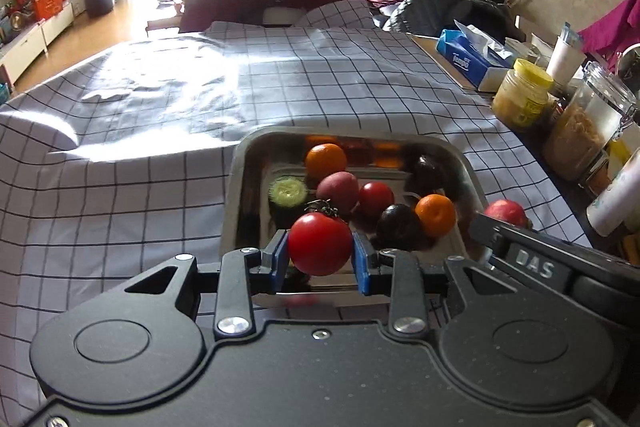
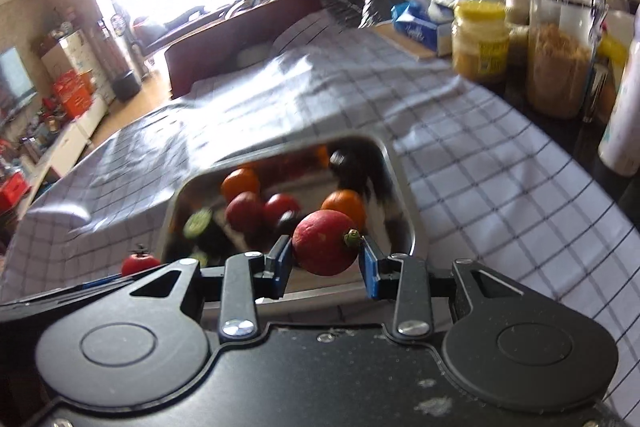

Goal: Organize fruits
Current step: 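Carry the tomato and apple over the steel tray with both tools, then open both tools to drop the tomato and apple into the tray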

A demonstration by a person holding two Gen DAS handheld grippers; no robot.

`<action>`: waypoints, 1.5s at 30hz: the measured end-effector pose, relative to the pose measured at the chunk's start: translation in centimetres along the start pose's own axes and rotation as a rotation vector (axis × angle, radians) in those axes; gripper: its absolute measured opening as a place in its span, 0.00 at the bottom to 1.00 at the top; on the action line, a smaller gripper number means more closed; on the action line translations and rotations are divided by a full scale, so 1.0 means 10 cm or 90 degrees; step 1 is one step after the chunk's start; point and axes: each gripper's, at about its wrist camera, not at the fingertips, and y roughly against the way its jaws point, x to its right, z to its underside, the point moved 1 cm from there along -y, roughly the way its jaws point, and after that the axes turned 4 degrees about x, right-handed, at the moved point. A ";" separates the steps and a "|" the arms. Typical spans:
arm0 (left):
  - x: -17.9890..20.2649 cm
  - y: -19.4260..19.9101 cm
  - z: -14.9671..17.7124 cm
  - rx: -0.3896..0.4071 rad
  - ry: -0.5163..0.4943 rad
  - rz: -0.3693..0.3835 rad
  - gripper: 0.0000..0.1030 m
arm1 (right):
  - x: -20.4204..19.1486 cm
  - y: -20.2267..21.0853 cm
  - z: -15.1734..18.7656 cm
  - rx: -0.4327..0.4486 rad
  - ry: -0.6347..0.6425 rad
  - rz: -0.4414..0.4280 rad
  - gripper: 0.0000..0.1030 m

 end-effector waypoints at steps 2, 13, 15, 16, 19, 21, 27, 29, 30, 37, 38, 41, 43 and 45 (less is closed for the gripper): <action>0.01 -0.04 0.02 -0.009 -0.010 0.006 0.40 | 0.01 -0.06 0.00 0.010 0.004 0.015 0.36; 0.01 -0.15 0.06 -0.027 -0.001 -0.013 0.40 | 0.18 -0.18 0.15 0.023 0.005 0.034 0.36; 0.01 -0.18 0.07 -0.031 -0.001 -0.019 0.40 | 0.18 -0.16 0.16 0.027 0.006 0.023 0.36; 0.01 -0.20 0.08 -0.034 -0.001 -0.020 0.40 | 0.17 -0.16 0.16 0.028 0.008 0.018 0.36; 0.02 -0.23 0.09 -0.041 -0.002 -0.020 0.40 | 0.10 -0.13 0.19 0.039 0.022 0.010 0.36; 0.02 -0.23 0.10 -0.042 -0.003 -0.023 0.40 | 0.07 -0.12 0.20 0.046 0.029 0.012 0.36; 0.02 -0.23 0.10 -0.038 -0.008 -0.031 0.48 | 0.05 -0.09 0.20 0.060 0.024 0.006 0.37; 0.03 -0.22 0.11 -0.039 -0.007 -0.033 0.49 | 0.06 -0.08 0.19 0.066 0.020 0.000 0.37; 0.03 -0.22 0.11 -0.038 -0.008 -0.035 0.49 | 0.07 -0.08 0.19 0.073 0.017 -0.001 0.38; 0.05 -0.20 0.11 -0.034 -0.010 -0.045 0.50 | 0.06 -0.06 0.19 0.074 0.024 0.002 0.38; 0.05 -0.19 0.12 -0.033 -0.011 -0.047 0.50 | 0.07 -0.07 0.19 0.069 0.026 0.004 0.38; 0.07 -0.18 0.13 -0.032 -0.014 -0.051 0.50 | 0.07 -0.08 0.18 0.054 0.031 0.011 0.38; 0.09 -0.17 0.14 -0.032 -0.015 -0.056 0.50 | 0.08 -0.08 0.18 0.049 0.033 0.016 0.38; 0.11 -0.16 0.16 -0.032 -0.018 -0.057 0.51 | 0.09 -0.08 0.18 0.042 0.037 0.023 0.38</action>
